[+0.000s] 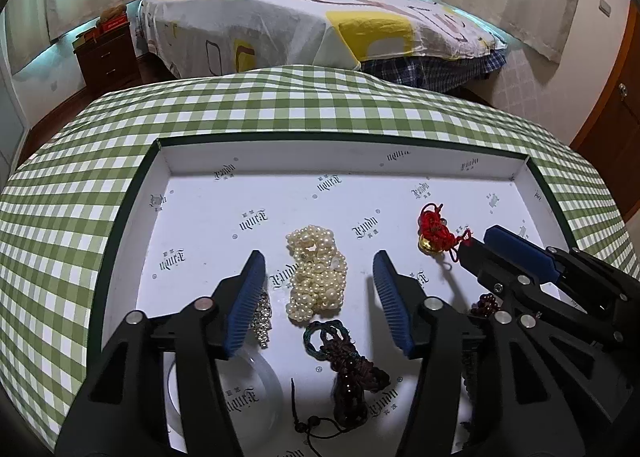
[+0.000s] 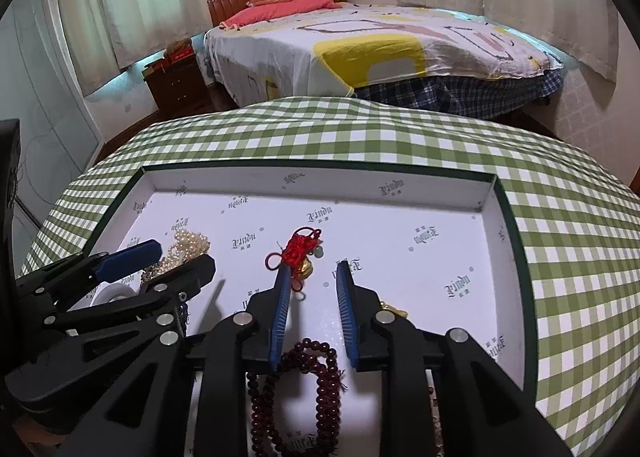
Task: Organize jewelry
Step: 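Lift both tools out, moving over the gold chain brooch and silver pearl ring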
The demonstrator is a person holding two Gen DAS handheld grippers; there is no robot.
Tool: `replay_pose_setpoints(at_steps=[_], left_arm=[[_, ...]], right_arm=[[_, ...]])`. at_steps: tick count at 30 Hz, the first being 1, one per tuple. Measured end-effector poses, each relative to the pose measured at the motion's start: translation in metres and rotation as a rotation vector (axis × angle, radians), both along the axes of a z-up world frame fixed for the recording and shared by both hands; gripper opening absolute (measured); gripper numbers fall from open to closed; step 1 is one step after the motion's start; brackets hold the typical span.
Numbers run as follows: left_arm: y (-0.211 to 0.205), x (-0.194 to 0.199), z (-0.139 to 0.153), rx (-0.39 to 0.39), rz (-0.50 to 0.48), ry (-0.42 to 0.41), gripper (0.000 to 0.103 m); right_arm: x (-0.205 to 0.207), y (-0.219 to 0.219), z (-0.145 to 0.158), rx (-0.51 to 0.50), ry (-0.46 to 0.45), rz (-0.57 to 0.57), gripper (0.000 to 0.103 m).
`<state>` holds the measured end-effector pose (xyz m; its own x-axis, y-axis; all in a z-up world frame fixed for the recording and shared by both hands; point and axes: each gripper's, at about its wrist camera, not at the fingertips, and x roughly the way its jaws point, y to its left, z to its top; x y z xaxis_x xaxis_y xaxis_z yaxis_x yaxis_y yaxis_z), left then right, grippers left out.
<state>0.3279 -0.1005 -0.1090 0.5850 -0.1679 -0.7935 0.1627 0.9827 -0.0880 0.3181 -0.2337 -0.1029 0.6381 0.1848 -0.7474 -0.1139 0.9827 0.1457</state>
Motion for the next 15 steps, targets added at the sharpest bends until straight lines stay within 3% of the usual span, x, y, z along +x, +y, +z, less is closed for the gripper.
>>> replay_pose_setpoints(at_steps=[5,15], left_arm=[[0.005,-0.004,0.006,-0.002,0.013,-0.031,0.071],[0.017,-0.025,0.028,-0.017,0.039,-0.115,0.082]], right_arm=[[-0.006,-0.006,0.007,0.001,-0.037,-0.022,0.04],[-0.025,-0.009,0.029,-0.007,-0.137,-0.043,0.06]])
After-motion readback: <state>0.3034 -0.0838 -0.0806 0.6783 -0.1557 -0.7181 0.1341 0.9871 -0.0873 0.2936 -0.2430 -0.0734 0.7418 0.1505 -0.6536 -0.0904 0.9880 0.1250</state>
